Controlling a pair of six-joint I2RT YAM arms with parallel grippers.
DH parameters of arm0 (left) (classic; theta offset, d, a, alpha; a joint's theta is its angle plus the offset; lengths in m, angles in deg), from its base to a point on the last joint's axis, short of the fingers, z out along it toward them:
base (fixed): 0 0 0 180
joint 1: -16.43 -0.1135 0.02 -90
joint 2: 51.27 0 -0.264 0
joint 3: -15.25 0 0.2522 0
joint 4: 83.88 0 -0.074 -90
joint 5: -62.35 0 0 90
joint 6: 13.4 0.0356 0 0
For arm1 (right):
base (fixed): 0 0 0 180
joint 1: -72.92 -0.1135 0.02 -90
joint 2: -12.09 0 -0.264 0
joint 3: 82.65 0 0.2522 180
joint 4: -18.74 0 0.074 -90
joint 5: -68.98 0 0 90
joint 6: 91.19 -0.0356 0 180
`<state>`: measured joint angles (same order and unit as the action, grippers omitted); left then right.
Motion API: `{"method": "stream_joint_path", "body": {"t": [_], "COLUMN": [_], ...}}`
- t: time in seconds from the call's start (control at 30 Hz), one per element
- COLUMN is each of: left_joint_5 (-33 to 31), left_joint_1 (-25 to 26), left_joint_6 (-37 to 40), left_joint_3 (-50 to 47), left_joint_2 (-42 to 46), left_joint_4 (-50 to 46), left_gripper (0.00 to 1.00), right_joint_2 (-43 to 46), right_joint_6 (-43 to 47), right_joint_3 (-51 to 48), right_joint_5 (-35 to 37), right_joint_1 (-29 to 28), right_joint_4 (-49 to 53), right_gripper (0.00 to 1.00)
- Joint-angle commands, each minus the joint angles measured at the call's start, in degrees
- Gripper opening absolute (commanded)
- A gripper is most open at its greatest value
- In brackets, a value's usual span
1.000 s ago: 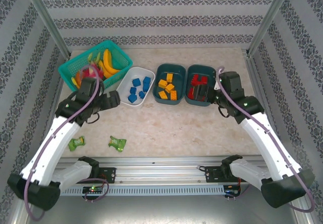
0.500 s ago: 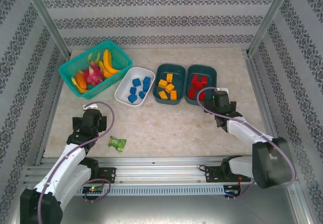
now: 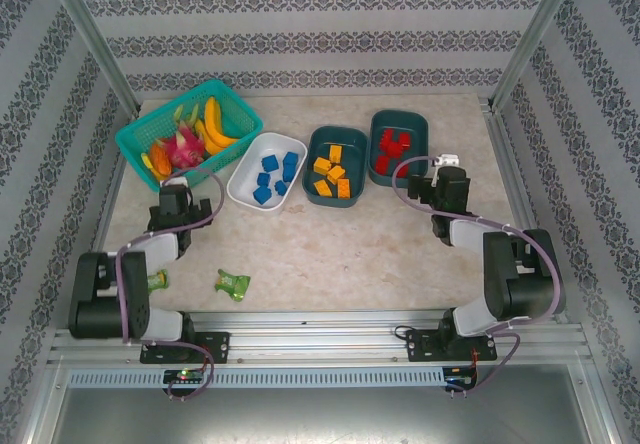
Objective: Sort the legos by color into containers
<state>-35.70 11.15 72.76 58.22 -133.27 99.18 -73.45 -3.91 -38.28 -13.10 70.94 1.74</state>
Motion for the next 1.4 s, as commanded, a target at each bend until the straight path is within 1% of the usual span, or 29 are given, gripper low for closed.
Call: {"method": "stream_joint_path", "body": {"t": [0.0, 0.03, 0.07, 0.1, 0.17, 0.23, 0.27, 0.3, 0.37, 0.4, 0.63, 0.67, 0.73, 0.8, 0.83, 0.9, 0.93, 0.97, 1.03, 1.1, 1.17, 1.2, 1.23, 1.27, 1.3, 1.37], "left_joint_5": [6.0, 6.6, 6.8, 7.0, 7.6, 6.7, 6.4, 6.2, 5.8, 6.9, 9.5, 9.4, 9.0, 5.0, 5.1, 4.3, 5.4, 5.8, 4.5, 3.5, 2.6, 2.6, 2.7, 2.6, 2.7, 2.7], "left_joint_1": [-1.3, -1.3, -1.4, -1.4, -1.4, -1.3, -1.3, -1.4, -1.3, -1.3, -1.5, -1.4, -1.1, 2.4, 3.0, 3.0, 3.0, 3.8, 5.8, 6.2, 6.1, 6.2, 6.2, 6.2, 6.1, 5.9], "left_joint_6": [1.4, 1.9, 1.9, 2.1, 2.4, 2.2, 2.1, 1.9, 0.8, 2.0, 2.6, 1.6, -5.1, -1.5, -0.6, -1.3, -0.5, 0.6, 2.7, 2.4, 2.7, 2.3, 2.1, 2.4, 2.2, 2.0], "left_joint_3": [4.2, 3.7, 2.7, 1.2, -3.7, -7.8, -8.8, -8.8, -6.0, -4.8, 0.3, 0.9, 1.6, 3.2, 3.1, 3.0, 1.9, 2.0, -1.1, -4.6, -7.4, -6.4, -6.1, -6.9, -6.3, -6.4], "left_joint_2": [-3.2, -3.1, -2.1, -0.9, 2.9, 5.9, 6.7, 6.9, 5.0, 4.3, -0.1, -0.5, -0.1, 0.0, -1.1, -4.3, -5.7, -5.5, -5.7, -5.7, -8.7, -7.4, -7.3, -8.2, -7.3, -7.9], "left_joint_4": [6.5, 7.5, 8.4, 9.8, 15.4, 20.1, 21.3, 21.2, 17.7, 16.4, 10.8, 10.0, 10.0, 8.8, 10.7, 12.6, 16.5, 15.3, 21.2, 27.3, 36.9, 32.5, 31.5, 34.9, 31.8, 33.2], "left_gripper": [1.00, 1.00, 1.00, 1.00, 1.00, 1.00, 1.00, 1.00, 1.00, 1.00, 1.00, 1.00, 1.00, 1.00, 1.00, 1.00, 1.00, 1.00, 1.00, 1.00, 1.00, 1.00, 1.00, 1.00, 1.00, 1.00], "right_joint_2": [1.3, 0.2, -1.9, -2.2, -0.1, -1.1, -0.8, -0.7, -0.9, -0.7, -0.9, -0.9, -0.8, -0.9, -0.9, -0.9, -0.9, -0.8, -0.7, -0.8, -0.8, -0.8, -0.9, -0.9, -0.9, -0.9], "right_joint_6": [1.1, 1.4, 1.5, 1.5, 1.8, 2.1, 2.2, 2.3, 2.2, 2.2, 2.1, 2.1, 2.2, 2.1, 2.2, 2.1, 2.1, 2.1, 2.1, 2.1, 2.0, 2.0, 2.1, 2.1, 2.1, 2.0], "right_joint_3": [-5.7, -7.6, -9.8, -10.6, -10.2, -10.4, -9.9, -9.3, -9.4, -9.3, -9.3, -9.3, -9.3, -9.3, -9.3, -9.3, -9.3, -9.3, -9.4, -9.3, -9.2, -9.2, -9.2, -9.2, -9.2, -9.2], "right_joint_5": [-4.5, -5.0, -5.3, -4.9, -4.5, -3.4, -2.4, -2.1, -2.2, -2.2, -2.4, -2.4, -2.4, -2.4, -2.3, -2.4, -2.4, -2.4, -2.4, -2.4, -2.9, -3.0, -3.0, -3.0, -3.0, -3.0], "right_joint_1": [0.5, 0.5, 0.4, 0.3, 0.1, -0.2, -0.7, -1.0, -0.9, -0.9, -0.8, -0.8, -0.8, -0.8, -0.8, -0.8, -0.8, -0.8, -0.8, -0.8, -0.6, -0.6, -0.6, -0.6, -0.6, -0.6], "right_joint_4": [-12.8, -16.9, -24.2, -27.1, -22.3, -24.3, -22.8, -21.5, -22.1, -21.7, -21.9, -21.9, -21.9, -21.9, -21.9, -21.9, -21.8, -21.9, -21.9, -21.8, -21.5, -21.5, -21.5, -21.5, -21.6, -21.5], "right_gripper": [0.98, 0.98, 0.98, 0.98, 0.98, 0.98, 0.98, 0.98, 0.98, 0.98, 0.98, 0.98, 0.98, 0.98, 0.98, 0.98, 0.98, 0.98, 0.98, 0.98, 0.98, 0.98, 0.98, 0.98, 0.98, 0.98]}}
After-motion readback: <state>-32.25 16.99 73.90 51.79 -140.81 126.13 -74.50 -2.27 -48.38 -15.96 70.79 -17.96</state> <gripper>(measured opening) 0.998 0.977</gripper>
